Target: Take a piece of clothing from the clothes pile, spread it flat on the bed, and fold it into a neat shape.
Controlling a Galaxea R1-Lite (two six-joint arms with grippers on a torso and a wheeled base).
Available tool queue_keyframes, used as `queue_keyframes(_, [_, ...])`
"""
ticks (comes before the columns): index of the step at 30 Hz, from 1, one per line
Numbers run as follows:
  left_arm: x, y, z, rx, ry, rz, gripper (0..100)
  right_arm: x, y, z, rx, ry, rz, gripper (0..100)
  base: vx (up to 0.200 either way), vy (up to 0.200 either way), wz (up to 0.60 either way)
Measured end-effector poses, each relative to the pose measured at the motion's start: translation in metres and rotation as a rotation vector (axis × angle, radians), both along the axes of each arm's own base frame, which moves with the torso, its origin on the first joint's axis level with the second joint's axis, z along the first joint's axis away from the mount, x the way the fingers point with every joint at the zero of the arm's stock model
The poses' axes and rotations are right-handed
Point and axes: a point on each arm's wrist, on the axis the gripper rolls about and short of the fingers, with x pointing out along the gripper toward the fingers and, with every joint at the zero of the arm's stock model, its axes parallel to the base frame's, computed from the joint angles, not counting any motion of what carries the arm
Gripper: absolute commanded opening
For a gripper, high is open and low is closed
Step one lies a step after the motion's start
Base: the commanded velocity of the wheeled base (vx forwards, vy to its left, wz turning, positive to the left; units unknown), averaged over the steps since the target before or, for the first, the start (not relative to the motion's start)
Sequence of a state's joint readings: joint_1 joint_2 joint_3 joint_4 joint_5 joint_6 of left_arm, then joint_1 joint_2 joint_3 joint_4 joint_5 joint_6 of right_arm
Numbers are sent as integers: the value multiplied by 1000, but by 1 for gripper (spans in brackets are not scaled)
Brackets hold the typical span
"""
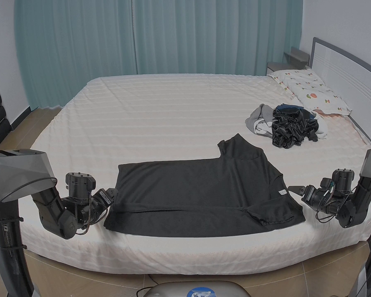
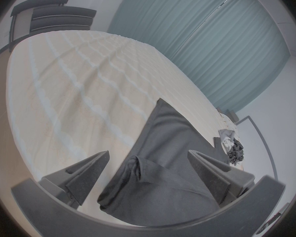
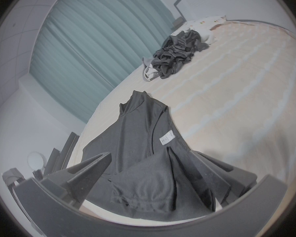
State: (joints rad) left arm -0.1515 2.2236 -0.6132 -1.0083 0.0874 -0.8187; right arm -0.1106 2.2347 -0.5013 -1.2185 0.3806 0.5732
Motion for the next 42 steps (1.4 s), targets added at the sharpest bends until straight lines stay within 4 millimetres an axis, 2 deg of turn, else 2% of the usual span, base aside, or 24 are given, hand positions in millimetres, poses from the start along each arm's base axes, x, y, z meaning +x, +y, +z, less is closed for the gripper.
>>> queue_keyframes(7, [-8,-1,15,-37,-15,-50,100,-15,8,7,135,59,-122,100,0,0,0])
queue_keyframes(12, [-9,-14,16,-60,54,-69,100,-20,13,11,253,79,-182,100,0,0,0])
queue_keyframes(16, [-8,-26,17,-127,110,-46,100,-23,15,9,268,92,-189,100,0,0,0])
queue_keyframes(25, [-6,-52,26,-208,98,-58,100,-30,16,-1,269,124,-195,100,0,0,0])
queue_keyframes(33, [7,-63,12,-198,104,-59,100,-33,17,-9,264,88,-189,100,0,0,0])
queue_keyframes(42, [18,-65,-1,-180,110,-38,100,-37,17,-19,261,124,-193,100,0,0,0])
